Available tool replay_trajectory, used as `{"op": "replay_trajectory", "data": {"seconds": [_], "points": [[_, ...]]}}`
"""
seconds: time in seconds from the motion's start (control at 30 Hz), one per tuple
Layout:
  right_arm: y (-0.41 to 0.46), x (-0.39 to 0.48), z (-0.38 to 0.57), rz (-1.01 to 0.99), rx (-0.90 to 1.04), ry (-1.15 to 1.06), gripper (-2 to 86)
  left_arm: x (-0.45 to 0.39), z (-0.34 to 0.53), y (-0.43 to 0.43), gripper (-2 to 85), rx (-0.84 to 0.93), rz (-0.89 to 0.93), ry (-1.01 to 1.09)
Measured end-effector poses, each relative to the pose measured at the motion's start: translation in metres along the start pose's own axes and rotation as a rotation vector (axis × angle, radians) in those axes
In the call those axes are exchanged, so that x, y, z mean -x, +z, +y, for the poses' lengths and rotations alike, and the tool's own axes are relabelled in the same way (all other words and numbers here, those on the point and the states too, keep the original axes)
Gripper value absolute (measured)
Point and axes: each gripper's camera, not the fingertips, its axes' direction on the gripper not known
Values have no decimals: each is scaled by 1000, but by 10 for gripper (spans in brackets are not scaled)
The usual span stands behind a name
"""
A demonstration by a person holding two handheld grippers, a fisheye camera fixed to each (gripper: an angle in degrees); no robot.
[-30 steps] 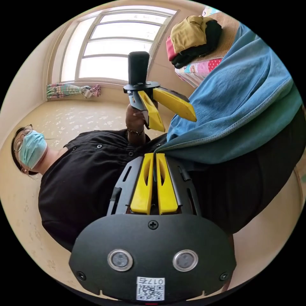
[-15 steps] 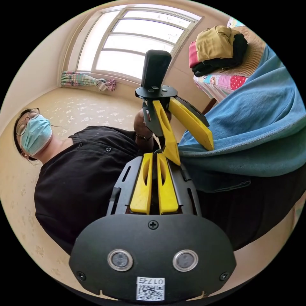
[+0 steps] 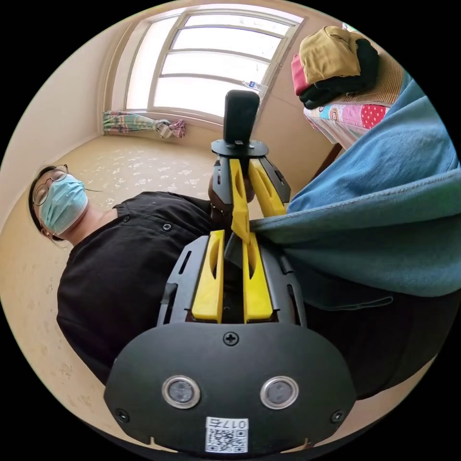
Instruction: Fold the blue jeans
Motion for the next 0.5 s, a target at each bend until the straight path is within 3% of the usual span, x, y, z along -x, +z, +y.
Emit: {"op": "replay_trajectory", "data": {"seconds": [0.1, 0.27, 0.37, 0.5], "points": [[-3, -5, -4, -44, 3, 8, 77, 8, 6, -10, 5, -42, 80, 24], [-53, 2, -11, 47, 43, 18, 66, 5, 9, -27, -7, -79, 101, 41], [-132, -8, -26, 253, -126, 138, 67, -3, 8, -35, -8, -71, 82, 56], [-258, -49, -49, 511, -543, 373, 82, -11, 2, -45, -8, -52, 78, 65]]}}
